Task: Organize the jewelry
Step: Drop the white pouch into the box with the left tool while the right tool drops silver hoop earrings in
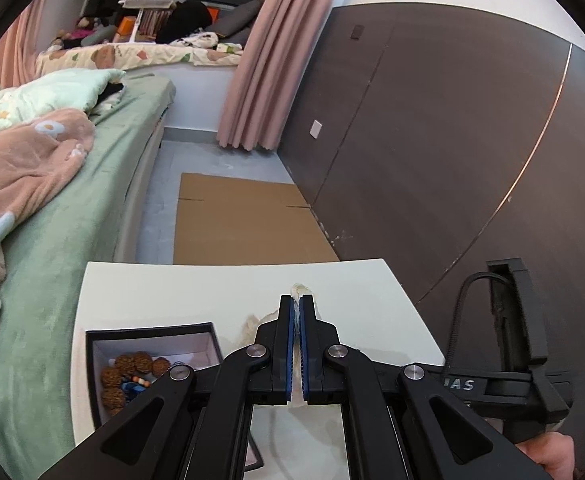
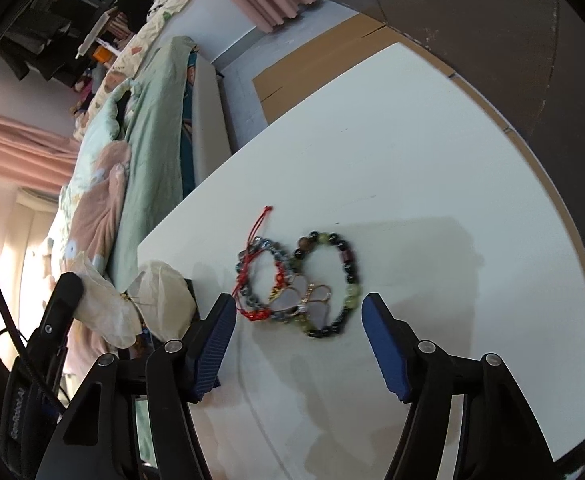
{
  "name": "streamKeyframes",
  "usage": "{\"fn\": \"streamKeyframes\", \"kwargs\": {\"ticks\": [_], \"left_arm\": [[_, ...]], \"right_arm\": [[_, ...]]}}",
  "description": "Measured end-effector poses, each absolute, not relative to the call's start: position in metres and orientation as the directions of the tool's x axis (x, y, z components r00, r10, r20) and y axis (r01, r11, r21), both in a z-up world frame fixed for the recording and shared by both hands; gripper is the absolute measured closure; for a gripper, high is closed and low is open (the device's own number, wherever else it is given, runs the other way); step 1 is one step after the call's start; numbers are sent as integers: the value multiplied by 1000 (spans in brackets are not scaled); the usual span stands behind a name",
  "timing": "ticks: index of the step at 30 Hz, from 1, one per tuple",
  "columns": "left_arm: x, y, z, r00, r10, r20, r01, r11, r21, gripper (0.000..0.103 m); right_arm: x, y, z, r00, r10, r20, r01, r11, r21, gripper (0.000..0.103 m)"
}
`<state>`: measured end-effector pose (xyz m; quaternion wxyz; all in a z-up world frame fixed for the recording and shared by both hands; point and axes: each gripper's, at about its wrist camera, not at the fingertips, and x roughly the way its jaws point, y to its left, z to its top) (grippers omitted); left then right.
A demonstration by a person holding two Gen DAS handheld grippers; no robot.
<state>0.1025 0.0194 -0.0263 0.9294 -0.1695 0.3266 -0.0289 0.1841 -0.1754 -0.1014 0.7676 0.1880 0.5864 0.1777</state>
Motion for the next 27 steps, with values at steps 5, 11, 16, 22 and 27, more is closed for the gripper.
{"fn": "streamKeyframes", "kwargs": {"ticks": [5, 11, 16, 22, 27], "left_arm": [[96, 31, -23, 791, -151, -593, -72, 939, -335, 101], [84, 43, -18, 796, -136, -590, -86, 939, -333, 101], [74, 55, -13, 801, -117, -587, -103, 939, -327, 101], [67, 66, -13, 798, -102, -594, -124, 937, -328, 101], [64, 76, -15, 789, -112, -603, -141, 924, -356, 100]], "right_arm": [[188, -162, -114, 213, 479, -851, -41, 875, 482, 46], [191, -155, -122, 204, 448, -871, -36, 892, 450, 69], [185, -156, -111, 252, 442, -861, -47, 894, 445, 79], [180, -153, -101, 282, 470, -836, -59, 879, 474, 79], [177, -145, -87, 314, 531, -787, -88, 841, 533, 79]]}}
